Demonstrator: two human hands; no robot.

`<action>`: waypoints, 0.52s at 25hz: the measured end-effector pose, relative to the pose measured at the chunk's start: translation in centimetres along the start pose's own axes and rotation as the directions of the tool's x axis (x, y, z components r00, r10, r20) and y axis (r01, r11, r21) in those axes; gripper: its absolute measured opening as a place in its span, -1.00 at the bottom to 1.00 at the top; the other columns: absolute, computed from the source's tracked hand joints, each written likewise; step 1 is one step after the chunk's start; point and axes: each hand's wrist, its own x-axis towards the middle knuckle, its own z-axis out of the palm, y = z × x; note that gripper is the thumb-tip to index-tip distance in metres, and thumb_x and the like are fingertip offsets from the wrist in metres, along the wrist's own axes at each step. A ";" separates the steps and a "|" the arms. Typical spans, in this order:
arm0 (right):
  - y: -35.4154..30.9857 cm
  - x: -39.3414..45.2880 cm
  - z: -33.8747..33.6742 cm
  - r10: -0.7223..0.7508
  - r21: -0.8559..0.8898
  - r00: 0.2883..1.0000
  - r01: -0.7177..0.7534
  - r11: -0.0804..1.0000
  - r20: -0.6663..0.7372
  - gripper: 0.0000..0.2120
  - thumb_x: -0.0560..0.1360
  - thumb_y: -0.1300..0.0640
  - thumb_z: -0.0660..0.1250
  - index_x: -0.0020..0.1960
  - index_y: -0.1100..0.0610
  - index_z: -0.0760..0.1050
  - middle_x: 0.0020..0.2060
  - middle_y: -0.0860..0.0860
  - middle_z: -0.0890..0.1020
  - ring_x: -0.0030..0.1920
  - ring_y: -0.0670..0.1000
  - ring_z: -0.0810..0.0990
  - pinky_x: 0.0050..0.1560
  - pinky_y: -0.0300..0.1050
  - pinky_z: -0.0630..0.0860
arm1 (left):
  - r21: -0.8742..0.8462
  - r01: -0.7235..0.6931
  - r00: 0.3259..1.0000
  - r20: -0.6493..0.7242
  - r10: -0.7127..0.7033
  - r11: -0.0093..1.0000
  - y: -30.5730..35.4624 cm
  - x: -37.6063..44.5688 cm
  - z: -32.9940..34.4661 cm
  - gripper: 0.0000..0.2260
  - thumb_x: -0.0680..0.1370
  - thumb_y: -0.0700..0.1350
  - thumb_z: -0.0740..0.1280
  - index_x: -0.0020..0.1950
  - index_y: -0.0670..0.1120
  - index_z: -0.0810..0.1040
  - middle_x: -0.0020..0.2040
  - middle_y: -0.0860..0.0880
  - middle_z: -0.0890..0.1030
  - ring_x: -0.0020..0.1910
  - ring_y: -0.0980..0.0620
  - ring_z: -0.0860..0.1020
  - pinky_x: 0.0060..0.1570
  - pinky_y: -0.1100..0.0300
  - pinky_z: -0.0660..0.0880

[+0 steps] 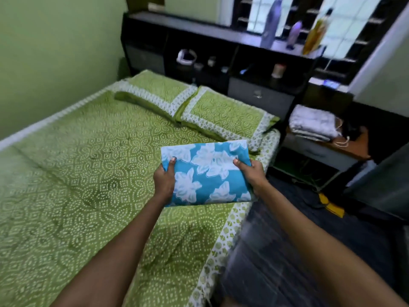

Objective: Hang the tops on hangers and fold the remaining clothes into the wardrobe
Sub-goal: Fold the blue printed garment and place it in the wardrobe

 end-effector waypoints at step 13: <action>-9.7 -1.3 -29.8 -0.170 0.081 0.897 0.221 0.972 -0.409 -0.86 0.50 0.22 0.36 0.05 0.20 0.51 -0.17 0.06 0.63 -0.25 0.00 0.61 -0.31 -0.22 0.59 | -0.093 -0.148 0.840 0.514 0.174 0.985 13.4 -8.7 31.0 -0.72 0.54 0.07 0.31 -0.22 -0.11 0.48 -0.23 -0.11 0.60 -0.22 -0.09 0.60 -0.19 0.00 0.55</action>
